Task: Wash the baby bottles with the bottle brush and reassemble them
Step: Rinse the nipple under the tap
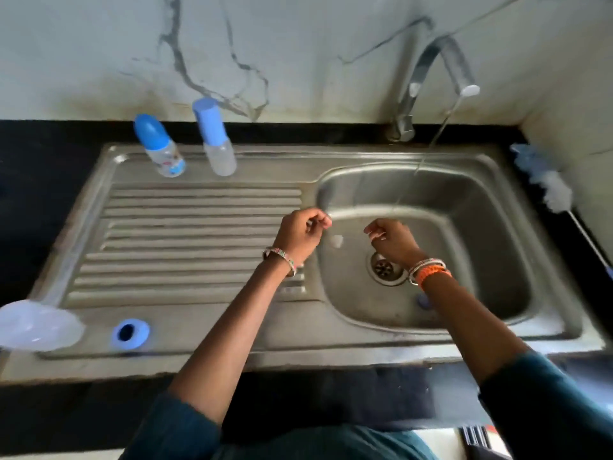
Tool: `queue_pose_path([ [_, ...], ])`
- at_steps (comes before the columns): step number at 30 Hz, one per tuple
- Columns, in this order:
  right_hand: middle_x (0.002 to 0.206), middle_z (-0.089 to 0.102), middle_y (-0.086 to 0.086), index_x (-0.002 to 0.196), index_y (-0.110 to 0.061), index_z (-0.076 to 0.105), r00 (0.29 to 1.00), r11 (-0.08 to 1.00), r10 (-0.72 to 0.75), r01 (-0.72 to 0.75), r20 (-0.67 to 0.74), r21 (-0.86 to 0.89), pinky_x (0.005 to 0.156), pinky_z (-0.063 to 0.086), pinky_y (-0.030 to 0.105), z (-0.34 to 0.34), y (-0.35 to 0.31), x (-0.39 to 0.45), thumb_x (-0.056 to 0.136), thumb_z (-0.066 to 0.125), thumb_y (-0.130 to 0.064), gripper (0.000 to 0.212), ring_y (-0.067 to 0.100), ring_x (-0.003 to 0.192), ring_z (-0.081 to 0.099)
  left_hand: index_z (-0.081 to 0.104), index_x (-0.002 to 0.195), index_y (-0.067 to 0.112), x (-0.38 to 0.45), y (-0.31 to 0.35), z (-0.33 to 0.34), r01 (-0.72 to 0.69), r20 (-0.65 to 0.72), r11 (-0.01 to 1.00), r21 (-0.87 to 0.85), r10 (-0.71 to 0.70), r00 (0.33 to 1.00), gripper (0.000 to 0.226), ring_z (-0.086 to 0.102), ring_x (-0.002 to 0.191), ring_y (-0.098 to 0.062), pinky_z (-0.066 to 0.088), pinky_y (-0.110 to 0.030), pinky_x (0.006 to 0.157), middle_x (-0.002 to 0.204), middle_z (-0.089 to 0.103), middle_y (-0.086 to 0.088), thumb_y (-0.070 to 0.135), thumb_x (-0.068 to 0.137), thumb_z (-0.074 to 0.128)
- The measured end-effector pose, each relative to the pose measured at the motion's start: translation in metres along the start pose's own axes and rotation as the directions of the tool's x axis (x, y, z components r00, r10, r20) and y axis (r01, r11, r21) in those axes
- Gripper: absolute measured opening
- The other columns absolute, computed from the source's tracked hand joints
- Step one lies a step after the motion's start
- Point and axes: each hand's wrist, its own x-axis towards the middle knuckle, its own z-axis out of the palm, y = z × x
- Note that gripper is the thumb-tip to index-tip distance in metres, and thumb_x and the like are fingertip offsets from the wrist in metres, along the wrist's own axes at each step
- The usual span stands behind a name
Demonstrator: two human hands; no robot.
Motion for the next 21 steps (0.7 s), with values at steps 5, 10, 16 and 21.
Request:
queue_pose_path([
  [5,0.116,0.064,0.013,0.116,-0.012,0.064,0.967,0.981,-0.06,0.103,0.246,-0.167,0.092,0.04,0.03,0.04,0.031,0.067,0.089,0.06,-0.017,0.028,0.029,0.114,0.056,0.069,0.085,-0.003,0.068,-0.019,0.058,0.117,-0.006,0.991,0.071,-0.117,0.993,0.023,0.062,0.082,-0.011,0.049,-0.013,0.078,0.09,0.072,-0.015,-0.011,0.082,0.048],
  [10,0.127,0.052,0.019,0.127,-0.005,0.046,0.938,0.946,-0.002,0.114,0.346,-0.303,0.091,0.042,0.04,0.096,0.022,0.103,0.092,0.058,-0.04,0.051,0.035,0.117,0.051,0.067,0.087,-0.002,0.081,-0.039,0.07,0.166,-0.088,0.986,-0.006,-0.166,0.982,0.021,0.061,0.065,0.004,0.047,-0.007,0.058,0.085,0.07,-0.011,-0.011,0.083,0.048],
  [16,0.1,0.067,0.023,0.118,0.001,0.053,0.946,0.996,0.006,-0.036,0.324,0.087,0.088,0.048,0.04,0.085,0.022,0.118,0.084,0.066,-0.013,0.038,0.037,0.096,0.063,0.065,0.091,-0.001,0.094,-0.029,0.077,0.227,-0.076,0.97,-0.084,-0.233,0.969,0.02,0.061,0.068,-0.005,0.055,-0.024,0.065,0.08,0.064,0.003,-0.009,0.085,0.049],
  [21,0.085,0.061,0.014,0.09,-0.004,0.065,0.958,0.621,-0.016,-0.216,0.288,0.753,0.079,0.051,0.033,-0.023,0.019,0.101,0.089,0.06,0.002,0.007,0.026,0.081,0.055,0.058,0.105,0.015,0.11,-0.002,0.11,0.368,0.058,0.926,-0.087,-0.364,0.93,0.013,0.064,0.087,-0.021,0.058,-0.036,0.073,0.097,0.064,-0.005,0.012,0.092,0.057],
])
